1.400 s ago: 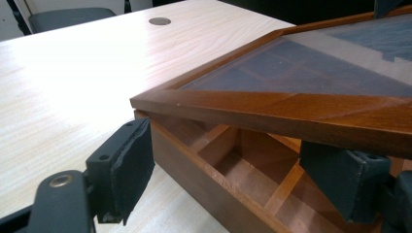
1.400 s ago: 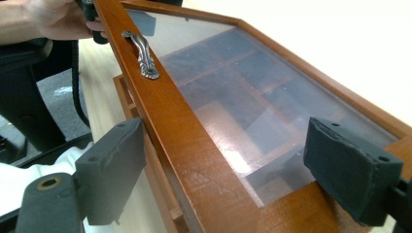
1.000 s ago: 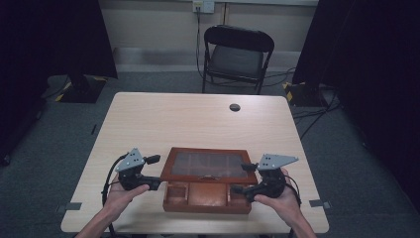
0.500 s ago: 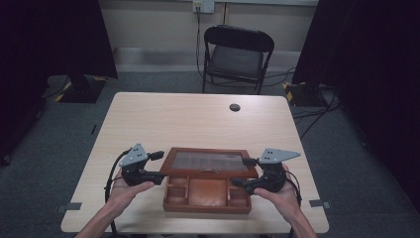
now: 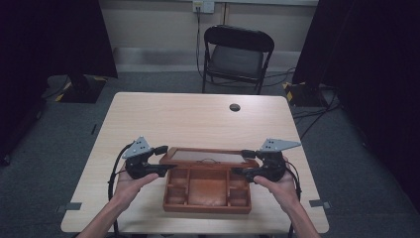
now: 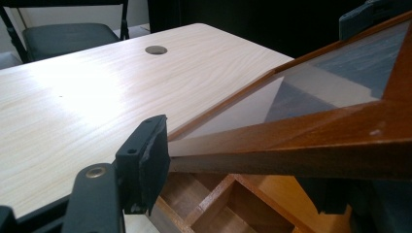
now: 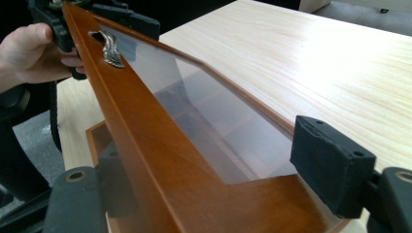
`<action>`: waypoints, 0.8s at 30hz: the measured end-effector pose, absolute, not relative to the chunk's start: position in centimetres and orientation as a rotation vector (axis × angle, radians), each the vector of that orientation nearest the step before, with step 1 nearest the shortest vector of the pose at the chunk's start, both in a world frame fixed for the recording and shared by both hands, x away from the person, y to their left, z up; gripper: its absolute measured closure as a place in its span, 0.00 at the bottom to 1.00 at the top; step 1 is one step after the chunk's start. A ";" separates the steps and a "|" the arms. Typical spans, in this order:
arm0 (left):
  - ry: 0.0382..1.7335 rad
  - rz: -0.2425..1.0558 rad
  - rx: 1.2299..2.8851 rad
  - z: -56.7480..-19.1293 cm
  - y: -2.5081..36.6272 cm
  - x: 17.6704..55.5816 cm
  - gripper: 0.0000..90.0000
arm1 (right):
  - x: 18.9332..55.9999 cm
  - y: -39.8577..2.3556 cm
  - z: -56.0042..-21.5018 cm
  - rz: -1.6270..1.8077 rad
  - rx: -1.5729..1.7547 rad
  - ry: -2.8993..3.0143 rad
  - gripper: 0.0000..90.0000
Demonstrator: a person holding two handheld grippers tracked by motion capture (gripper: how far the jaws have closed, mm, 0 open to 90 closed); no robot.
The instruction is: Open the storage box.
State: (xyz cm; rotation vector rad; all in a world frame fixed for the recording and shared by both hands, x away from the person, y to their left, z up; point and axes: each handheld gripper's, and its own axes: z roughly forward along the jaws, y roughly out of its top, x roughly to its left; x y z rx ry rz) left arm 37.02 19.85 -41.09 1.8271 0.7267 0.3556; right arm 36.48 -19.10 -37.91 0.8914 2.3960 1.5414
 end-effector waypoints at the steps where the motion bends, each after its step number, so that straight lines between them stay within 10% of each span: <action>1: 0.727 0.362 1.835 -41.0 19.8 37.1 0.37 | 36.6 -19.1 -37.9 1.544 0.894 2.392 0.27; 24: 0.695 0.335 1.845 -40.4 19.4 38.7 0.45 | 38.3 -19.2 -37.9 1.560 0.905 2.350 0.40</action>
